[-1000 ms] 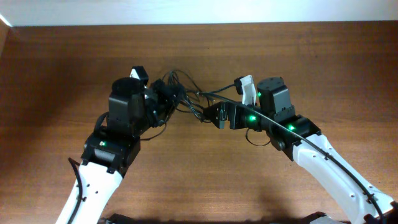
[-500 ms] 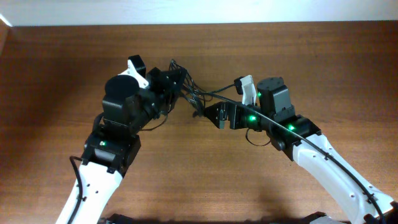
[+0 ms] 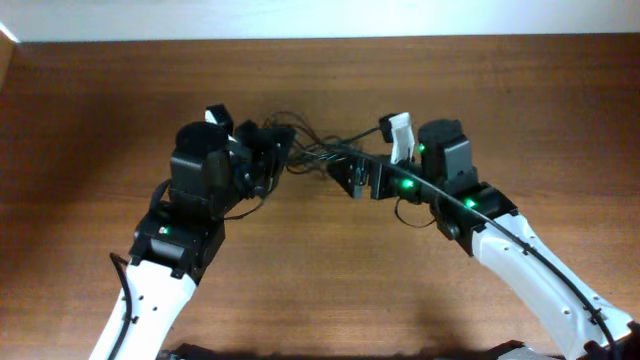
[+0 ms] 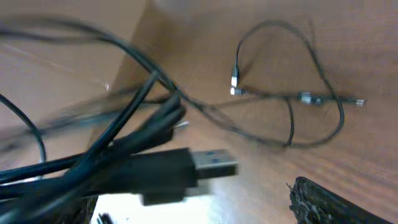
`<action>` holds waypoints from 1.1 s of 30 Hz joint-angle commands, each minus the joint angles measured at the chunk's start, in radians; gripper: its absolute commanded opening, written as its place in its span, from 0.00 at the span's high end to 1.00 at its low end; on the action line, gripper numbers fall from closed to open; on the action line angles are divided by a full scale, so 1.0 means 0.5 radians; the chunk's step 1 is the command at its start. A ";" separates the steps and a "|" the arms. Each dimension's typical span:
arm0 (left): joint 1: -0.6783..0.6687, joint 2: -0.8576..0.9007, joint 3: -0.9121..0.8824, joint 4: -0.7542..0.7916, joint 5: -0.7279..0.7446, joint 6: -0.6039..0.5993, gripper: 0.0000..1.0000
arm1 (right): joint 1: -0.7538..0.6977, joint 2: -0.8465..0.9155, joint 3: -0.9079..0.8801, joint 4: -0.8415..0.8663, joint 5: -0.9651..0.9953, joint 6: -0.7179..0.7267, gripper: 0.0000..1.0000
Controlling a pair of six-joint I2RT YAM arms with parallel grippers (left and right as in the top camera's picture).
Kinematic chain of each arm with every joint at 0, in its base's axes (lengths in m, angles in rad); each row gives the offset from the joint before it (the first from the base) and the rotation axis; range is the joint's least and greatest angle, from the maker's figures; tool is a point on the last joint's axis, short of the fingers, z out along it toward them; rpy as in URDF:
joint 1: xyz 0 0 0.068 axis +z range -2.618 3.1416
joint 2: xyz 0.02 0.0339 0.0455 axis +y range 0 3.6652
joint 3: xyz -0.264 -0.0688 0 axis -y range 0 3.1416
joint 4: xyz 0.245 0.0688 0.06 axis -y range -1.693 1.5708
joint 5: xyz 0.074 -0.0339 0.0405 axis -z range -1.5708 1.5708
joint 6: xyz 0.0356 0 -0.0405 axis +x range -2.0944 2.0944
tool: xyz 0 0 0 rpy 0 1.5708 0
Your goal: Untangle cables
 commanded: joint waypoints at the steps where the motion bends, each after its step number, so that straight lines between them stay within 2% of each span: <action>1: 0.006 -0.025 0.025 -0.114 -0.084 0.070 1.00 | -0.066 0.008 0.023 0.102 -0.079 0.076 0.01; 6: 0.006 -0.025 0.025 -0.298 -0.092 0.155 1.00 | -0.172 0.008 0.023 0.201 -0.076 0.123 0.00; 15: 0.006 -0.025 0.025 -0.331 -0.304 0.176 1.00 | -0.256 0.008 0.023 0.182 -0.131 0.127 0.01; 19: 0.006 -0.023 0.025 -0.341 -0.371 0.176 1.00 | -0.246 0.008 0.023 0.186 -0.297 0.127 0.01; 31: -0.019 0.034 0.025 -0.333 -0.204 0.175 1.00 | 0.069 0.009 0.023 0.288 -0.248 0.041 0.01; 33: -0.065 0.036 0.025 -0.324 -0.205 0.175 1.00 | 0.131 0.009 0.023 0.333 -0.247 -0.111 0.01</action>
